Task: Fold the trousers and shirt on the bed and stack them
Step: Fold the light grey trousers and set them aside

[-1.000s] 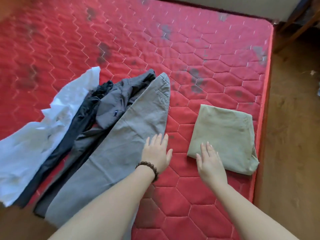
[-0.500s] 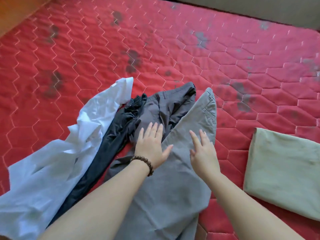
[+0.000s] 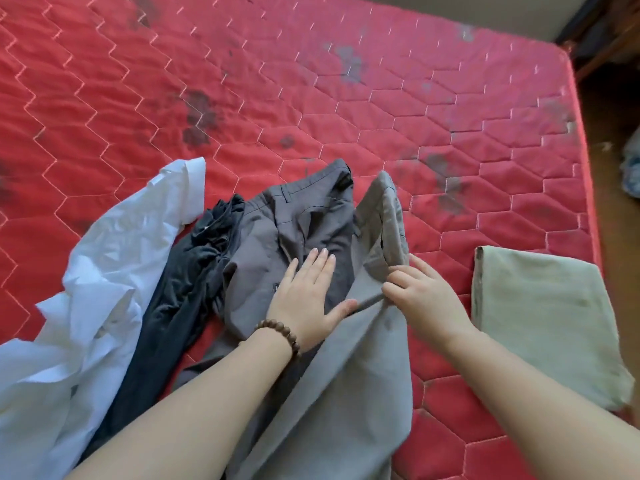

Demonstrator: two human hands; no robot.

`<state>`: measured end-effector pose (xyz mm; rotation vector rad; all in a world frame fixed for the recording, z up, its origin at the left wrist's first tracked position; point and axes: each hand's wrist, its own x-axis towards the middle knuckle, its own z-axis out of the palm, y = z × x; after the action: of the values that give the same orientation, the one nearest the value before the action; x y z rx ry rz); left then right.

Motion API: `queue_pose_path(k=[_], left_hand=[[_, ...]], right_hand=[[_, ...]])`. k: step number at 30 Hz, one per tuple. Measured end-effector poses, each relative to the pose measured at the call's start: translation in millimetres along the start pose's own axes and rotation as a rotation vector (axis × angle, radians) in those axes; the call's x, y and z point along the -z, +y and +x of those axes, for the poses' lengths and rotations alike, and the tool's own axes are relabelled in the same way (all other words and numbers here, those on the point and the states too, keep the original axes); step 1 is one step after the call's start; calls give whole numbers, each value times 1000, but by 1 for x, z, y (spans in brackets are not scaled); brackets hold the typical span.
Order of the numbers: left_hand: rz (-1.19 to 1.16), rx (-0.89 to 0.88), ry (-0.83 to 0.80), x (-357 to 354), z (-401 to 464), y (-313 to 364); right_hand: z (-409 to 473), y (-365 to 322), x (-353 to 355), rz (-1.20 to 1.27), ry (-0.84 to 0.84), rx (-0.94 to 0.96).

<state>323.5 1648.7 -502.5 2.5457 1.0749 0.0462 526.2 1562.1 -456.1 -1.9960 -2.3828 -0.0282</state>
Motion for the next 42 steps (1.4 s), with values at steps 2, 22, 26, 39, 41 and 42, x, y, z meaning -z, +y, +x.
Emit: queue_pose_path(k=[2, 22, 26, 39, 41, 42], left_hand=[[-36, -8, -8, -1, 2, 11], [-165, -169, -120, -41, 31, 111], [-208, -56, 250, -24, 40, 97], [-183, -131, 122, 15, 96, 142], [-191, -171, 136, 19, 92, 157], [-201, -181, 140, 23, 91, 164]], right_hand=[[-31, 11, 9, -6, -25, -16], [22, 39, -8, 822, 141, -954], [26, 61, -12, 936, 198, -1082], [-59, 94, 61, 1316, 171, -678], [-60, 96, 70, 1289, 216, -661], [-60, 98, 75, 1276, 257, -674]])
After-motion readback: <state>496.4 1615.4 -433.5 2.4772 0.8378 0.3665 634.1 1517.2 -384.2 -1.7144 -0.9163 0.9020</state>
